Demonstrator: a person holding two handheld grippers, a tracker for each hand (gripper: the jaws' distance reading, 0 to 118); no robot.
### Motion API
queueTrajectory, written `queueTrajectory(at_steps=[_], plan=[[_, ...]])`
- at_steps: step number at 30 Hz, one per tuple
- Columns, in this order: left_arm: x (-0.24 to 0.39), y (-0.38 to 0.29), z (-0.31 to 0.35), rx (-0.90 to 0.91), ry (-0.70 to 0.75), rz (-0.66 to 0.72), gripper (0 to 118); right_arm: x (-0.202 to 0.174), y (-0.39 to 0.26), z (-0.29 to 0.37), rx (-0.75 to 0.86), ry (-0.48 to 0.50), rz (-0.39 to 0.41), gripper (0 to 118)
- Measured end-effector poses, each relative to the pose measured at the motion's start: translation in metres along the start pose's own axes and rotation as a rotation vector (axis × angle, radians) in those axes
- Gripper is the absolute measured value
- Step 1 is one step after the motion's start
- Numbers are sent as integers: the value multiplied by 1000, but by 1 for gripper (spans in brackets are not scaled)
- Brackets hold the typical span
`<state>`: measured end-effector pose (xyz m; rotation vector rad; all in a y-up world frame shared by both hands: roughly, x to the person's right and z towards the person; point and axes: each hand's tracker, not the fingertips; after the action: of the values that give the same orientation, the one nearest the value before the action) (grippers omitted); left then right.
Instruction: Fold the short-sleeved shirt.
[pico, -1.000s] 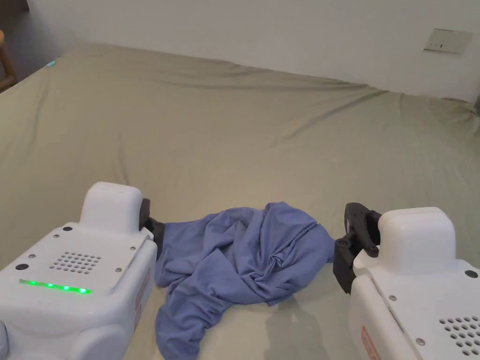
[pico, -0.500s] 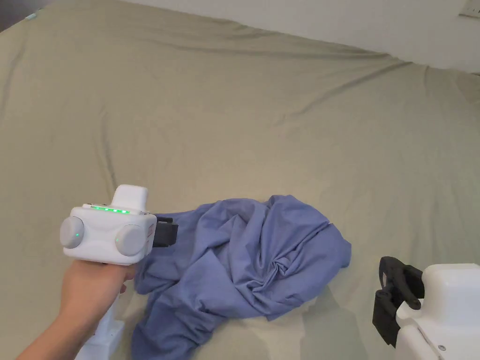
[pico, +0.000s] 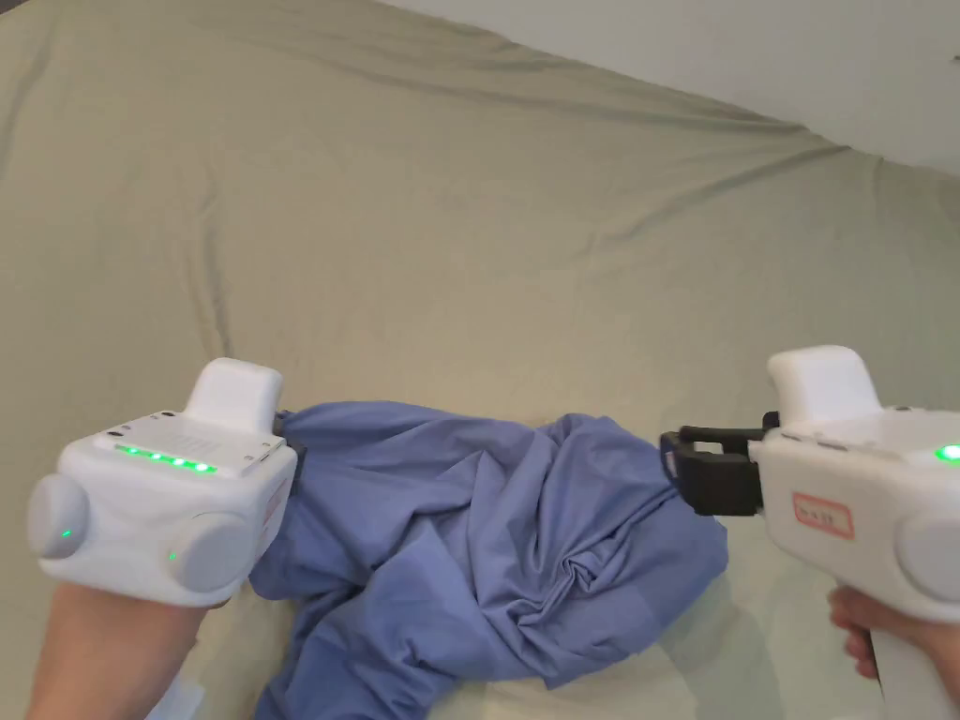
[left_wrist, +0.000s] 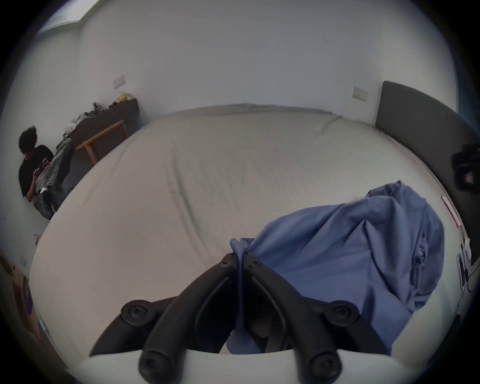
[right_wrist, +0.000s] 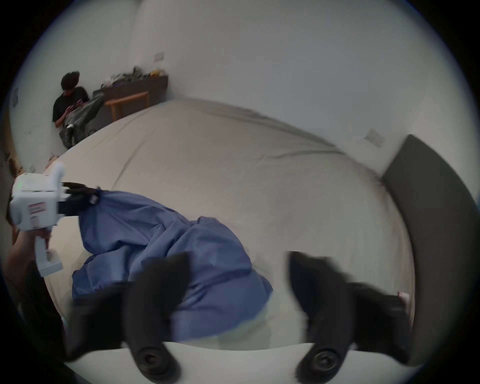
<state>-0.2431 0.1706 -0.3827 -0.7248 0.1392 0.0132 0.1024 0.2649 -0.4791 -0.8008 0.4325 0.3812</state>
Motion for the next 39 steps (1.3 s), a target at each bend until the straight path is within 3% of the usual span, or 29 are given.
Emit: queueTrajectory(at_steps=[2, 6, 10, 13, 14, 15, 16, 18, 19, 20, 21, 25, 32, 39], plan=[[-10, -3, 18, 5, 3, 10, 1, 9, 24, -41, -107, 56, 6, 104], [-27, -18, 41, -3, -5, 27, 1, 12, 56, -128, -254, 83, 85, 105], [-32, -35, 44, -25, -6, 17, 1, 3, 57, -191, -429, 157, 49, 105], [-36, -42, 44, -40, 0, 21, 1, -15, 41, -206, -532, 123, 194, 106], [-37, -43, 44, -40, -7, 21, 1, -16, 41, -202, -491, 149, 158, 105], [-36, -44, 43, -37, -8, 19, 1, -13, 44, -201, -484, 155, 130, 99], [-35, -44, 42, -37, -3, 11, 1, -11, 43, -200, -488, 159, 114, 80], [-35, -44, 42, -34, 0, 3, 1, -16, 43, -187, -449, 358, 72, 13], [-33, -45, 42, -32, 0, 8, 1, -24, 41, -182, -435, 362, 109, 13], [-34, -44, 41, -33, 0, 14, 1, -45, 40, -169, -416, 202, 238, 12], [-35, -42, 42, -31, -3, 20, 1, -52, 38, -166, -412, 190, 276, 12], [-38, -31, 58, -1, 16, 9, 1, -42, 45, -138, -308, 120, 264, 12], [-53, 24, 117, 171, 72, -9, 1, 2, 52, 3, -31, 23, 176, 12], [-55, 83, 194, 371, 108, -83, 1, 33, 39, 155, 282, -16, 0, 12]])
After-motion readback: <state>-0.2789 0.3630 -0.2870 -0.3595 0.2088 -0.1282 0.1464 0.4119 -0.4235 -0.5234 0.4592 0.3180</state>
